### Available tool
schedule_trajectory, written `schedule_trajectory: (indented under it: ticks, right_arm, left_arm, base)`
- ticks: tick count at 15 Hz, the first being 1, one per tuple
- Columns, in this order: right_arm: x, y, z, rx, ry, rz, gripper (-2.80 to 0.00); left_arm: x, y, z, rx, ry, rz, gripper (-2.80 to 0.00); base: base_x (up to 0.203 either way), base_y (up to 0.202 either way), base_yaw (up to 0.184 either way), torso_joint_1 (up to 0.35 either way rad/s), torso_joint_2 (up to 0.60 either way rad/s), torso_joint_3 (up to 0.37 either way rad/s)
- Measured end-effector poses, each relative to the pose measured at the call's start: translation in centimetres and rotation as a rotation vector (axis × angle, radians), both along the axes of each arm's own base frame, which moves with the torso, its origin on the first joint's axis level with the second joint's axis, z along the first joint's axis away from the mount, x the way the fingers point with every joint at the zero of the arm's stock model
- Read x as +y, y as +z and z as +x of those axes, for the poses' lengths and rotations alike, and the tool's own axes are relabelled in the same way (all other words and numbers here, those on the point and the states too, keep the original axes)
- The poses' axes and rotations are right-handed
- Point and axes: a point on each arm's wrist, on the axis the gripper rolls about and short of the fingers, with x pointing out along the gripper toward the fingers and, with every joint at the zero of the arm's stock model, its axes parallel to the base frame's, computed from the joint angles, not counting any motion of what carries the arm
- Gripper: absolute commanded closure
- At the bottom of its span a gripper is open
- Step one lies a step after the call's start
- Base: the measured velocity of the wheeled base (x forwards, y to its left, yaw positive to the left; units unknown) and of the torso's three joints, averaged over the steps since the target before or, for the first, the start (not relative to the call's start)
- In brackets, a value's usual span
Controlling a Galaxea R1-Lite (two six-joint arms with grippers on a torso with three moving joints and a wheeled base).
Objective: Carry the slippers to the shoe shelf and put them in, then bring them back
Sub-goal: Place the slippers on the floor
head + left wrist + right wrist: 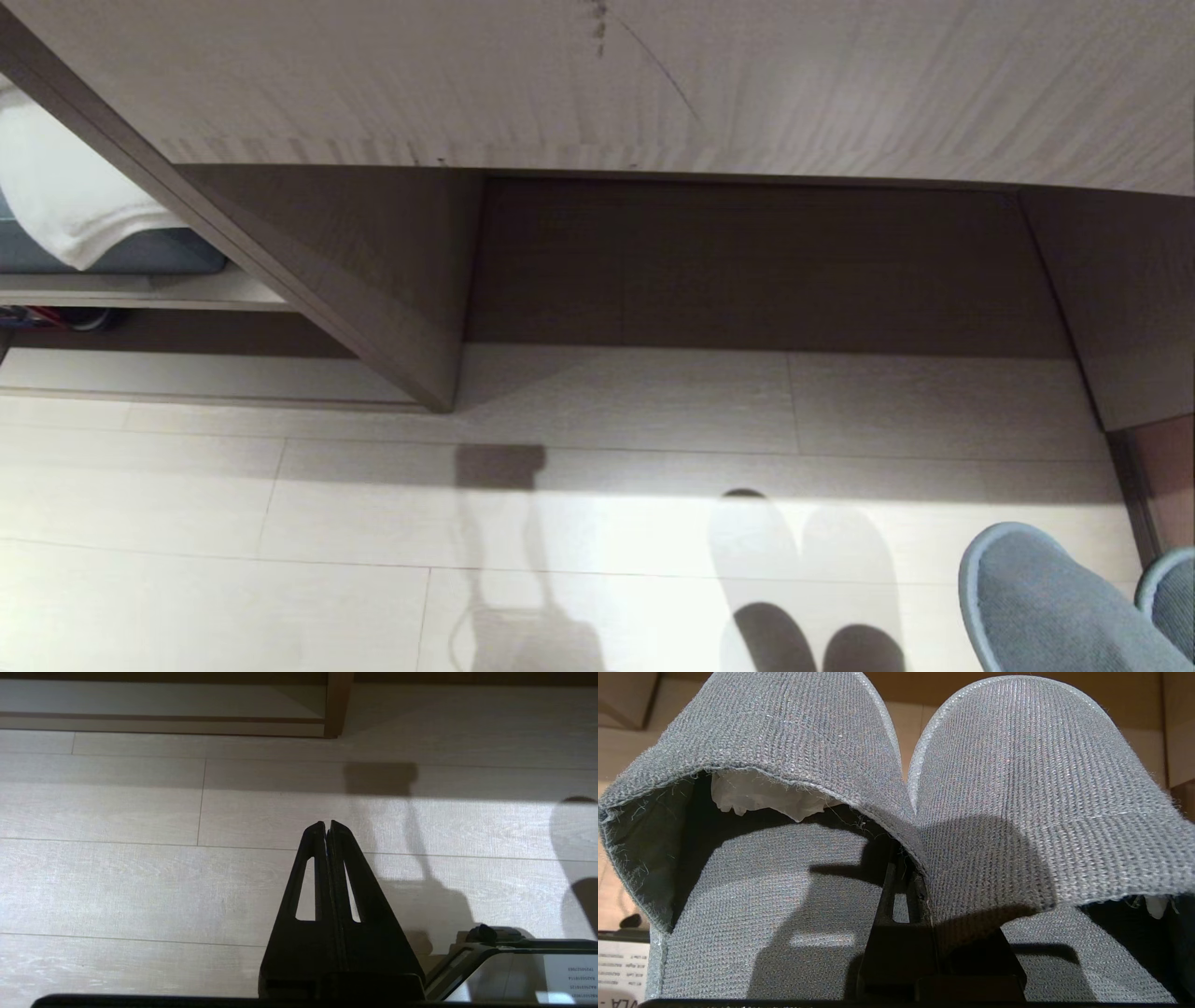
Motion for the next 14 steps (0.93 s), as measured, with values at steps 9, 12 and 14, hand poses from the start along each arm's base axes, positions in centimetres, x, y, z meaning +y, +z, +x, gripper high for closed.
schedule_trajectory:
  ticks: [9, 12, 14]
  right_arm:
    - [0.00, 0.00, 0.00, 0.000, 0.000, 0.000, 0.00]
    - [0.00, 0.00, 0.00, 0.000, 0.000, 0.000, 0.00]
    - [0.00, 0.00, 0.00, 0.000, 0.000, 0.000, 0.00]
  left_arm:
    - [0.00, 0.00, 0.00, 0.000, 0.000, -0.001, 0.00]
    - [0.00, 0.00, 0.00, 0.000, 0.000, 0.000, 0.00]
    - [0.00, 0.00, 0.00, 0.000, 0.000, 0.000, 0.00]
  base:
    - [0.000, 0.000, 0.000, 0.001, 0.00, -0.198]
    - [0.000, 0.000, 0.000, 0.003, 0.00, -0.201]
    - [0.000, 0.000, 0.000, 0.001, 0.00, -0.197]
